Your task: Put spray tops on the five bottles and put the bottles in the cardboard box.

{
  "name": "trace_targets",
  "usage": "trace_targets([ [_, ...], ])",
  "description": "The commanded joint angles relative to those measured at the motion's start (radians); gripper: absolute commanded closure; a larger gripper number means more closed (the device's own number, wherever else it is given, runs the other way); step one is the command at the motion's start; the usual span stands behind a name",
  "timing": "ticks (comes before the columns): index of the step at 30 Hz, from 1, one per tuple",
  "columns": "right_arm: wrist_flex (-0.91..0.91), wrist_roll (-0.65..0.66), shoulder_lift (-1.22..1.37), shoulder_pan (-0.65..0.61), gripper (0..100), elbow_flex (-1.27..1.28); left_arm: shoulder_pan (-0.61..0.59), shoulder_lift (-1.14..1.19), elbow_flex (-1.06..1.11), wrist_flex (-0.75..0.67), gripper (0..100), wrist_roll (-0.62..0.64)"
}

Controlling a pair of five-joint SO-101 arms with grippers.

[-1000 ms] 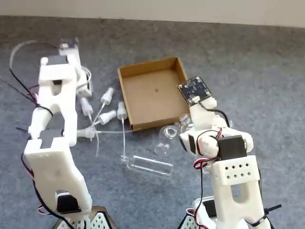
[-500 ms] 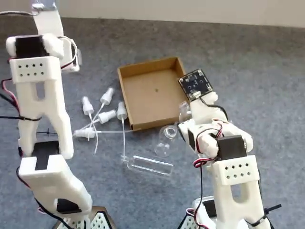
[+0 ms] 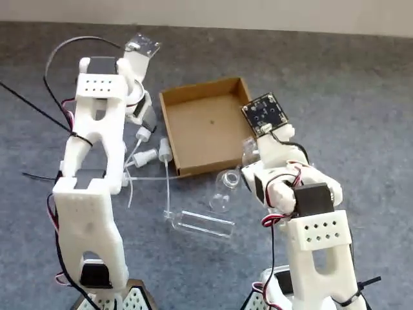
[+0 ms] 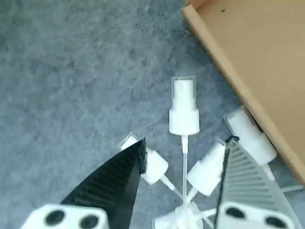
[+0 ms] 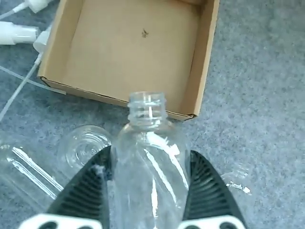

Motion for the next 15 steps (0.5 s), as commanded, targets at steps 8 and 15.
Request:
trace_targets([
  [8, -0.024, 0.009, -0.021, -0.004, 99.4, -0.008, 0.024, 0.128, -0.004, -0.137, 76, -0.069],
  [15, -0.024, 0.009, -0.021, -0.004, 99.4, -0.008, 0.024, 0.2, -0.004, -0.219, 77, -0.064],
])
